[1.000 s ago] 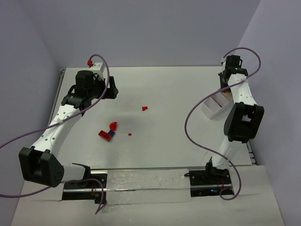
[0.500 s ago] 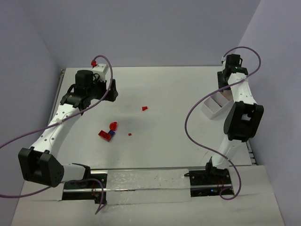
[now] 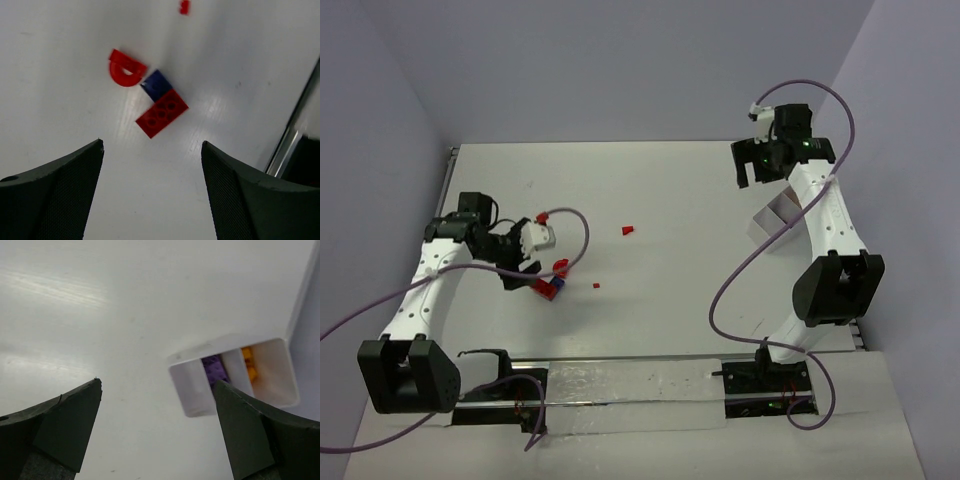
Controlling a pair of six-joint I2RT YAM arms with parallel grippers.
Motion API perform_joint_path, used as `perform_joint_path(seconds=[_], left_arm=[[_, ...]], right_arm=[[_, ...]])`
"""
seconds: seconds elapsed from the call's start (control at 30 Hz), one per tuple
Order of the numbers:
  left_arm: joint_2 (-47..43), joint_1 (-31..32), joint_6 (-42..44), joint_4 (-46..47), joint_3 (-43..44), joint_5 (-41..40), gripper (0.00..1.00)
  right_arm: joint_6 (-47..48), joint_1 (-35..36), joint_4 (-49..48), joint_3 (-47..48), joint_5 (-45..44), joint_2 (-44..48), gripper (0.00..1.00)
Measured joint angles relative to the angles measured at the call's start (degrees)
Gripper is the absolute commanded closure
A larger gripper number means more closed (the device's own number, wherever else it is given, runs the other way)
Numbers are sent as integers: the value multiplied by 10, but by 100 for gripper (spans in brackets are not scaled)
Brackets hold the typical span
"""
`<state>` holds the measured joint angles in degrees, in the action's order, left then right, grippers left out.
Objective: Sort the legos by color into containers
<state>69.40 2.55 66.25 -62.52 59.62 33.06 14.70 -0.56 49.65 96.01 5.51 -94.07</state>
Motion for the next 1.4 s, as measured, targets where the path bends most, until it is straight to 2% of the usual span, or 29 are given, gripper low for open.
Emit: perform_joint_path(seconds=[0.17, 0.3, 0.43, 0.63, 1.0, 1.27, 1.4], left_arm=[[39, 0, 203, -74, -22, -1, 17], [118, 0, 301, -98, 1, -2, 17], [155, 0, 359, -98, 13, -3, 18], [170, 19, 386, -71, 10, -15, 23], [171, 69, 378, 10, -47, -43, 30], [182, 82, 369, 50, -76, -59, 42], [186, 83, 366, 63, -89, -67, 53]], right_arm=[[-8, 39, 20, -2, 35, -4, 0], [-14, 38, 23, -20, 47, -4, 0], [-16, 37, 27, -42, 51, -4, 0], [-16, 37, 31, -45, 56, -4, 0], [-16, 37, 33, -45, 60, -4, 0], [-16, 37, 37, -45, 62, -6, 0], [-16, 37, 38, -45, 62, -7, 0]])
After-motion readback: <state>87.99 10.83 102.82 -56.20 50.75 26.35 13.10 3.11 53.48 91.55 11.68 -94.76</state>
